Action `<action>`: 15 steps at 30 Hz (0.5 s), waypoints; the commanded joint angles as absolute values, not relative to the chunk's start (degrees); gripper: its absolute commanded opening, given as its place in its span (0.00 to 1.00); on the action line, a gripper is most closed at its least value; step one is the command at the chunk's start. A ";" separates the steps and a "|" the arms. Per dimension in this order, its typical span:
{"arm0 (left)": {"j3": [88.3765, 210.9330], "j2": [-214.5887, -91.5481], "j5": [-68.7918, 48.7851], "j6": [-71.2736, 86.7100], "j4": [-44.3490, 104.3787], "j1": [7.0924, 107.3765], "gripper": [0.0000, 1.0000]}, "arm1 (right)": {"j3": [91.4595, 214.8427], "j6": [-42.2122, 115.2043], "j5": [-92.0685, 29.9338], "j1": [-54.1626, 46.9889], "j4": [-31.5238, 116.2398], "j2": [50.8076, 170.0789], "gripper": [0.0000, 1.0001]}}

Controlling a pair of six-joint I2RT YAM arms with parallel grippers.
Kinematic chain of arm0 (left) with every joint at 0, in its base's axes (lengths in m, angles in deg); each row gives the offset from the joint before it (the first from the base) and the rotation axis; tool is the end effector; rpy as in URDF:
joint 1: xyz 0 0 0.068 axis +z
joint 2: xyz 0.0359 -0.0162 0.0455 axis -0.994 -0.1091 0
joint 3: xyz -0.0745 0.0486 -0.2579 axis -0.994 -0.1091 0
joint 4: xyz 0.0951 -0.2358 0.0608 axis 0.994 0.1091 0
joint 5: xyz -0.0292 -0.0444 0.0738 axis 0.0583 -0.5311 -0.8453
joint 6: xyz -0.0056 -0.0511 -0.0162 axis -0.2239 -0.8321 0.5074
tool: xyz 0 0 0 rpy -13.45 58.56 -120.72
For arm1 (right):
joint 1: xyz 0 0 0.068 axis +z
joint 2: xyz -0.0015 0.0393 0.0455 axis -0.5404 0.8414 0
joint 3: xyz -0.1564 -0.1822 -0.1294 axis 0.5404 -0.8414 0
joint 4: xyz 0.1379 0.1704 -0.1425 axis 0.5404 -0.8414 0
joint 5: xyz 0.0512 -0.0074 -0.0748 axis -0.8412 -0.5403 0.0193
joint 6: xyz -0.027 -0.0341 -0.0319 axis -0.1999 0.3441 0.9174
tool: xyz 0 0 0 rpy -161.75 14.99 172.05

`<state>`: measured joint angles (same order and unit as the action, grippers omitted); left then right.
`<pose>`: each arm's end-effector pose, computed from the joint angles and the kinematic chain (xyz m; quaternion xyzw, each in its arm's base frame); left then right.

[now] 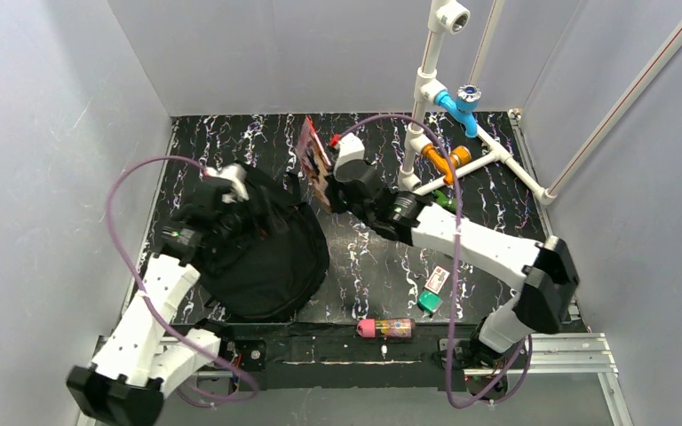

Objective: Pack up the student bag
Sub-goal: Place the book in the student bag.

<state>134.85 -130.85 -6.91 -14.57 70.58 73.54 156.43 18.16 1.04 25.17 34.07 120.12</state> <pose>0.1875 -0.0407 0.3413 -0.1352 0.8706 -0.2555 0.3982 0.2119 0.3099 0.3482 -0.1110 0.8054 0.2376 0.5315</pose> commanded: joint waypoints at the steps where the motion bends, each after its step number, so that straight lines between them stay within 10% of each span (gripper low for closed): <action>1: 132.82 -131.89 -26.60 -9.85 79.14 51.67 0.81 | 149.02 33.65 4.05 25.17 29.34 108.35 0.01; 15: 133.90 -159.31 -58.56 -19.41 70.30 23.53 0.95 | 134.57 26.07 2.94 24.83 24.16 95.13 0.01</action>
<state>133.10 -155.66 -43.65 -17.19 72.26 25.54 136.94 28.02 2.57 25.07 24.04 98.18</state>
